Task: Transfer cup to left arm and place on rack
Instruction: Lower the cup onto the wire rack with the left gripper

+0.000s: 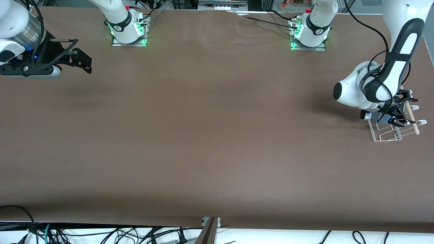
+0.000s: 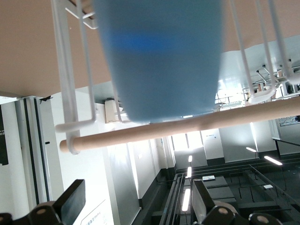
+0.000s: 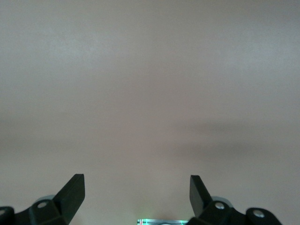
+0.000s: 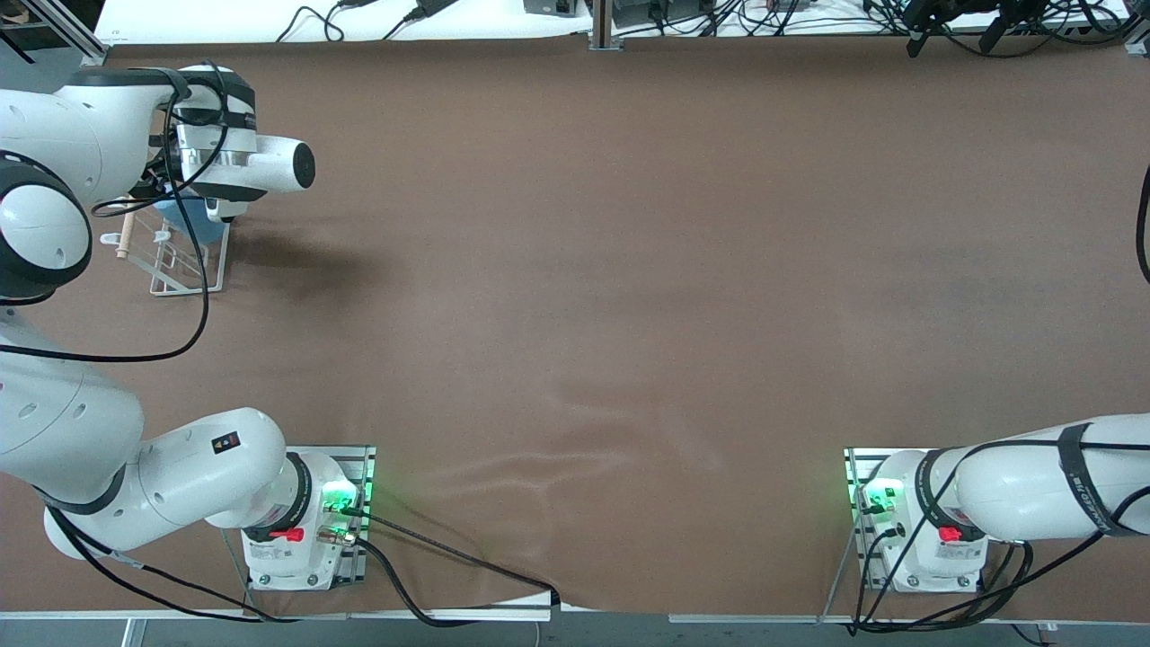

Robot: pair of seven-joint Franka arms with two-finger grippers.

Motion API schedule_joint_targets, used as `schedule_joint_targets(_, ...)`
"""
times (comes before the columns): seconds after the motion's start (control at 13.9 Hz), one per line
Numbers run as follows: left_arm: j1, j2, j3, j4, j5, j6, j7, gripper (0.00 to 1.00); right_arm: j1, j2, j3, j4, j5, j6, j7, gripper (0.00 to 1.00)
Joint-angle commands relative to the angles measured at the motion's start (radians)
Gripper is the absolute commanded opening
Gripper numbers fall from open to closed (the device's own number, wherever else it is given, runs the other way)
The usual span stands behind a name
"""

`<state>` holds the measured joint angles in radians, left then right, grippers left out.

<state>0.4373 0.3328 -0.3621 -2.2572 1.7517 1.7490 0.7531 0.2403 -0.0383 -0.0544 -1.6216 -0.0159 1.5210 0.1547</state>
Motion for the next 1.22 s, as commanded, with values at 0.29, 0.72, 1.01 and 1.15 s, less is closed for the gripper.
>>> schedule_joint_targets(0.29,-0.035,-0.118,-0.044,0.186,-0.468,-0.022,0.002,1.00,-0.001,0.005,0.015,0.026,-0.015,-0.012,0.003,0.99)
schedule_joint_targets(0.72,-0.100,-0.140,-0.046,0.445,-0.953,-0.170,-0.036,1.00,-0.004,0.011,0.011,0.025,-0.015,0.002,0.008,0.99)
schedule_joint_targets(1.01,-0.150,-0.156,-0.044,0.556,-1.211,-0.262,-0.202,1.00,-0.006,0.012,0.007,0.025,-0.012,0.008,0.006,0.99)
schedule_joint_targets(1.15,-0.164,-0.161,-0.043,0.612,-1.328,-0.295,-0.299,1.00,-0.003,0.012,0.010,0.028,-0.013,0.022,0.006,0.99)
